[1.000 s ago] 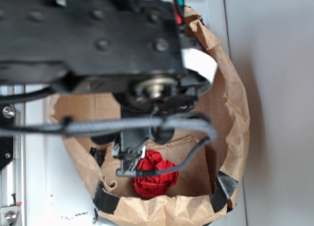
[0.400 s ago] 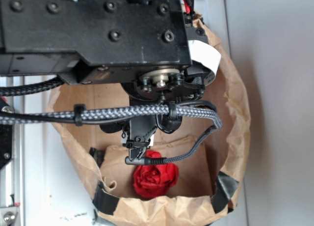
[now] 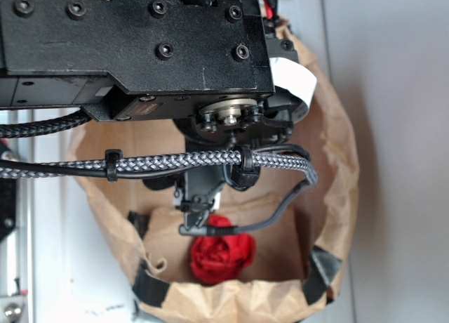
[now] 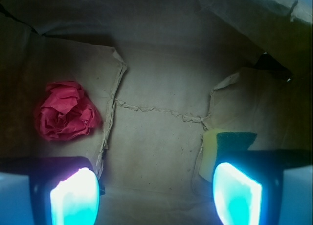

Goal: Grab the green sponge.

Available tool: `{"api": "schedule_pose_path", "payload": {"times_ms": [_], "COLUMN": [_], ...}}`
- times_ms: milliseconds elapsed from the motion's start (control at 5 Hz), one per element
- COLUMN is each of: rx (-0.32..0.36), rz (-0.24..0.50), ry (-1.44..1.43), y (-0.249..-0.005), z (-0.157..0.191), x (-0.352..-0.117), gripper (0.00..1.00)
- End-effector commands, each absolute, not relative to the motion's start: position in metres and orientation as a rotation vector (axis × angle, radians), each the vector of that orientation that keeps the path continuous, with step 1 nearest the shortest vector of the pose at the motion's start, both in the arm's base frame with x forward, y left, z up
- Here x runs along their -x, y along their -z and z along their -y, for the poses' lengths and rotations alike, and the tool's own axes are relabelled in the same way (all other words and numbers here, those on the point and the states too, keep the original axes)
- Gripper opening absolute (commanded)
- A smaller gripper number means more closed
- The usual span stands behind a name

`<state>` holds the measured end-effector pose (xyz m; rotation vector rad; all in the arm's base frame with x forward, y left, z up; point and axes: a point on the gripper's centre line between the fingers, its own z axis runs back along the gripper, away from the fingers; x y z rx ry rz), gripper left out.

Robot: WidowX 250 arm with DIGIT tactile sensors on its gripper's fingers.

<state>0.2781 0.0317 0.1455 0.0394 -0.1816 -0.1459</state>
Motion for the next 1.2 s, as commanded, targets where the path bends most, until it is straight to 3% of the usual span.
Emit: {"api": "schedule_pose_path", "payload": {"times_ms": [0,600,1000], "rx": [-0.075,-0.060,-0.112], "rz": [0.255,0.277,0.300], "ry": [0.114,0.122,0.160], "y": [-0.143,-0.130,-0.108], "z": [-0.055,-0.086,-0.084], "x": [-0.286,-0.284,-0.272], "gripper": [1.00,1.00,1.00]}}
